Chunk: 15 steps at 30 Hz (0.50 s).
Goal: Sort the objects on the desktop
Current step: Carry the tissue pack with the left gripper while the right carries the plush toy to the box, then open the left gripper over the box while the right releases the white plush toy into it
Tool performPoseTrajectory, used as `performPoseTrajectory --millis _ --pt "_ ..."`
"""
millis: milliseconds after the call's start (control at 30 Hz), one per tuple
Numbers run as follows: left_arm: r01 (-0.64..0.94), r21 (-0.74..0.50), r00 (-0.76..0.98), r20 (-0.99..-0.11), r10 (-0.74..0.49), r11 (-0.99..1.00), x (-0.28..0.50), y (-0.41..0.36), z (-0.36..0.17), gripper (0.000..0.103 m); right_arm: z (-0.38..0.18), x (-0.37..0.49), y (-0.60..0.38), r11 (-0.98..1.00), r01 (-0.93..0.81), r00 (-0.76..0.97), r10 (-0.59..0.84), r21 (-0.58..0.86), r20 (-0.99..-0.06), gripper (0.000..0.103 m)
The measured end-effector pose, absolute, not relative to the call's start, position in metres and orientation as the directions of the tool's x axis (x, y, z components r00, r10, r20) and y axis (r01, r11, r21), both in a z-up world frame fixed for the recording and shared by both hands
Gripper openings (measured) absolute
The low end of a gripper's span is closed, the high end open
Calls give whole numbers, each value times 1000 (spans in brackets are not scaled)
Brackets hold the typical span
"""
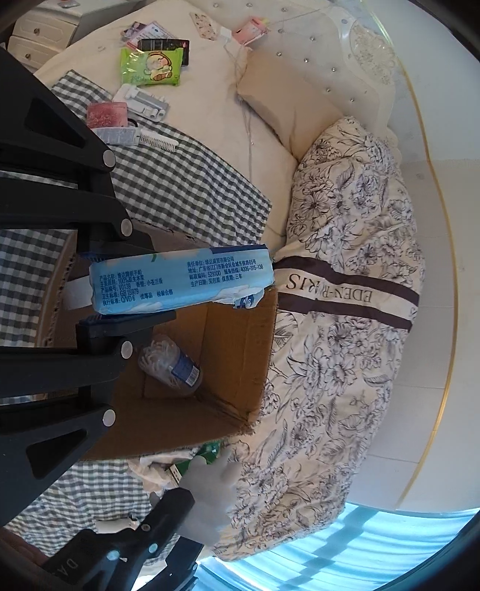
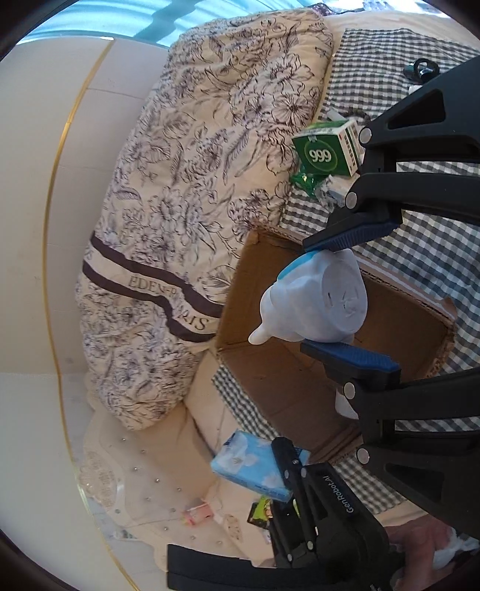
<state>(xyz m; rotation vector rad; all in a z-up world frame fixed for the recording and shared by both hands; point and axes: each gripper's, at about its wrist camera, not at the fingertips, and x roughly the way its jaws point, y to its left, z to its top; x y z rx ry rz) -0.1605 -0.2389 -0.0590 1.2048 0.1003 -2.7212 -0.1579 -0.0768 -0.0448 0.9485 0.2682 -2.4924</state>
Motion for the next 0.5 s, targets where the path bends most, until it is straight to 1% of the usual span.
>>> performPoseTrajectory --millis 133,333,500 --pt "172 11 -629 -769 -118 -985 -177 -241 -72 21 -58 -173 -85 -872 488 -631 -334 -24 -700 48" --pt "154 15 -536 -839 -96 -988 -199 -242 -95 21 -83 -192 -101 -855 514 -561 -280 -62 -779 48" --pt "124 20 -472 -878 -77 -992 -209 -237 -111 21 -104 -204 -108 -847 527 -499 -242 -70 -832 47"
